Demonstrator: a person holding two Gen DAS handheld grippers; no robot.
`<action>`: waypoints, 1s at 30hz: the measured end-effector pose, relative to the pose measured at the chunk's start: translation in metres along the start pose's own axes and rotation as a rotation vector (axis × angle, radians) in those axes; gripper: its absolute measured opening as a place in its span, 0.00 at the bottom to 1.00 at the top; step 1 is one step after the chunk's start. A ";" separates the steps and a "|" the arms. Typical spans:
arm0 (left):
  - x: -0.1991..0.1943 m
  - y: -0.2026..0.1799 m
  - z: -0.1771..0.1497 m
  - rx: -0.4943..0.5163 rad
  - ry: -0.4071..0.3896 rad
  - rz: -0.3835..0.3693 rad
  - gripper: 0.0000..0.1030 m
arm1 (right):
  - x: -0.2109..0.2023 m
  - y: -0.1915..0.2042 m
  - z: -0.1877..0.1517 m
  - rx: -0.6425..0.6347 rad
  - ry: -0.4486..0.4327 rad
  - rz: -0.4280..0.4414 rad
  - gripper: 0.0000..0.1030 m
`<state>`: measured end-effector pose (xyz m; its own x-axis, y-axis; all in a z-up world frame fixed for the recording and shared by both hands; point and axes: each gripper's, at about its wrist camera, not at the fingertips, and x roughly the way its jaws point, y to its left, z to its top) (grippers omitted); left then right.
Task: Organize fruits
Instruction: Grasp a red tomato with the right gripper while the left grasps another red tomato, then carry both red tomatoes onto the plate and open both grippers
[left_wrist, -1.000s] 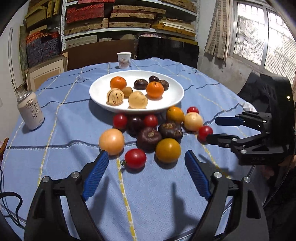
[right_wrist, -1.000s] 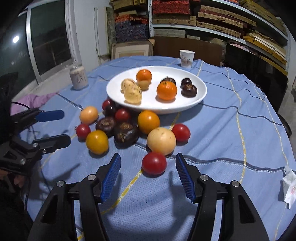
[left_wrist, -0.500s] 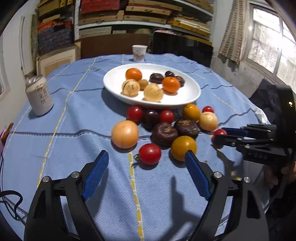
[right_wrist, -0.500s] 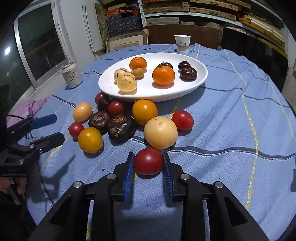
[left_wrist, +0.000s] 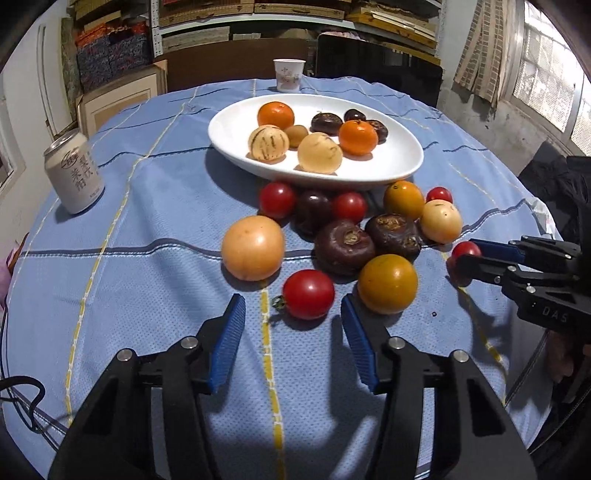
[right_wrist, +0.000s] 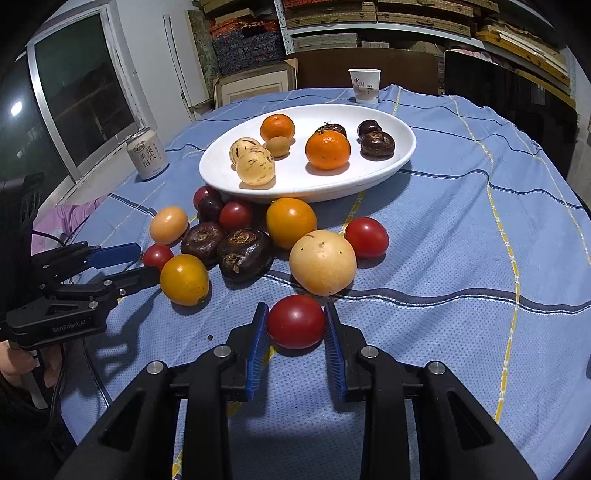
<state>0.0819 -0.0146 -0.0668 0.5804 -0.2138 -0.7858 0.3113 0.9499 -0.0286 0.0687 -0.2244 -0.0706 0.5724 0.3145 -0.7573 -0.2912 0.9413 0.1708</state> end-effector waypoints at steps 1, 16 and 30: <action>0.001 -0.002 0.001 0.002 0.002 -0.001 0.52 | 0.000 0.000 0.000 -0.001 0.000 -0.002 0.30; -0.002 0.000 0.005 -0.033 -0.036 -0.078 0.28 | 0.001 -0.002 0.000 0.010 -0.001 0.005 0.30; -0.021 0.004 0.002 -0.049 -0.128 -0.095 0.28 | -0.019 0.000 -0.003 -0.004 -0.100 0.010 0.30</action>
<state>0.0723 -0.0071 -0.0488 0.6420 -0.3277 -0.6932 0.3339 0.9333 -0.1319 0.0558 -0.2307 -0.0579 0.6433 0.3344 -0.6887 -0.3001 0.9377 0.1749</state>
